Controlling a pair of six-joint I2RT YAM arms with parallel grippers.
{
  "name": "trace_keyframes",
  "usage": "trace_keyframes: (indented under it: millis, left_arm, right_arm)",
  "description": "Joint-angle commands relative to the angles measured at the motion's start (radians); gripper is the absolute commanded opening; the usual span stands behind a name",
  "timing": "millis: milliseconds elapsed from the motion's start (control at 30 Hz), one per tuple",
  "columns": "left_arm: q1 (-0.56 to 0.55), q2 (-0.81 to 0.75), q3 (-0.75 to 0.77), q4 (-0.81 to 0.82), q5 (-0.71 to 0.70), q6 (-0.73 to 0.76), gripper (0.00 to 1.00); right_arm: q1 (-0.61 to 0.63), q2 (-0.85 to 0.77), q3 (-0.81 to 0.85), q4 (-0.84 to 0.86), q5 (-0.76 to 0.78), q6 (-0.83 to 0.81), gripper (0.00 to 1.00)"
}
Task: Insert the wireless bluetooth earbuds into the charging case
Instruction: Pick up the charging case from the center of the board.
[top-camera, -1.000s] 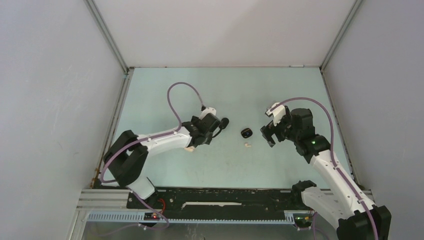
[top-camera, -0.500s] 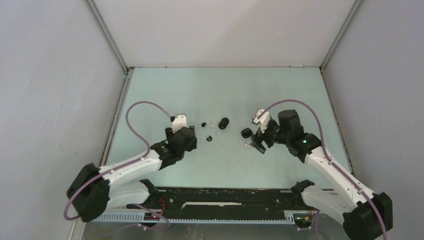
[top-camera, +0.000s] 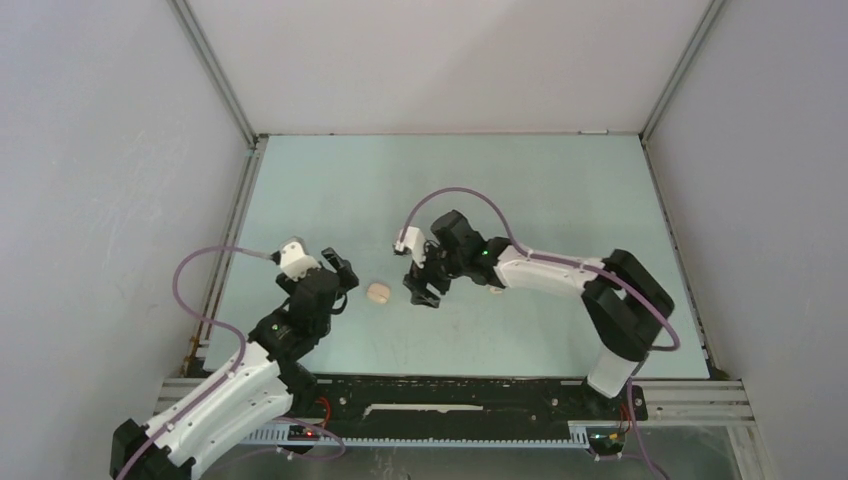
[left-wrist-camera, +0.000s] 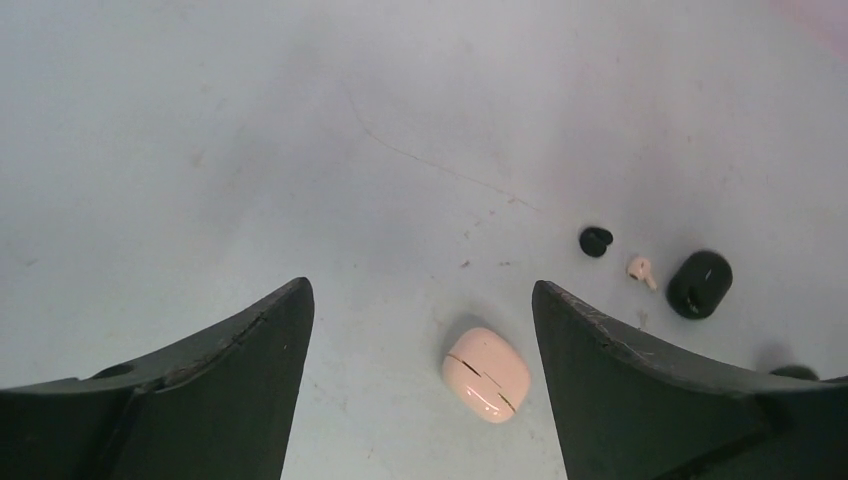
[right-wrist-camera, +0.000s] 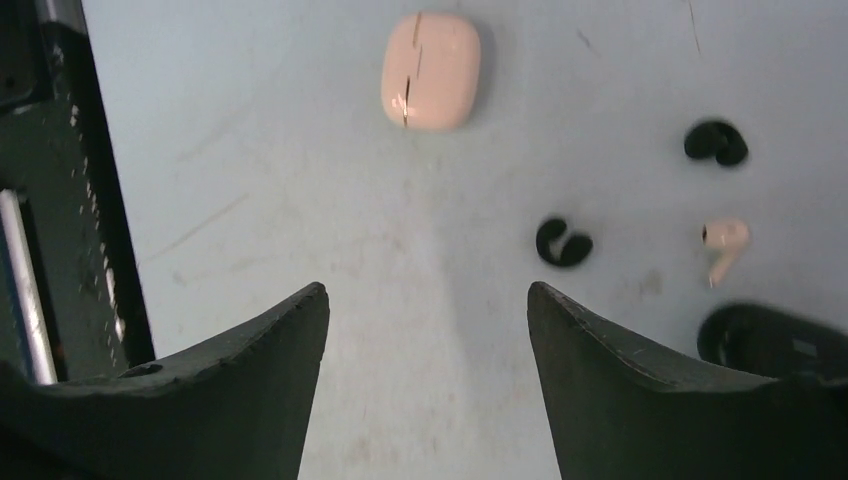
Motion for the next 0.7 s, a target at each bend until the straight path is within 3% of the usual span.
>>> trace_keyframes:
  millis: [0,367,667]
  left_arm:
    - [0.067,-0.100,-0.038,-0.055,-0.019,-0.109,0.86]
    - [0.113,-0.177,-0.047,-0.097,0.000,-0.149,0.87]
    - [0.115,-0.245,-0.055,-0.136,-0.015,-0.149,0.87]
  right_arm:
    - [0.057,0.117,0.133,0.109,0.029,0.039,0.76]
    - [0.111,0.362,0.366,0.052,0.078,0.081,0.81]
    - [0.162,0.489,0.523,-0.061,0.127,0.060,0.77]
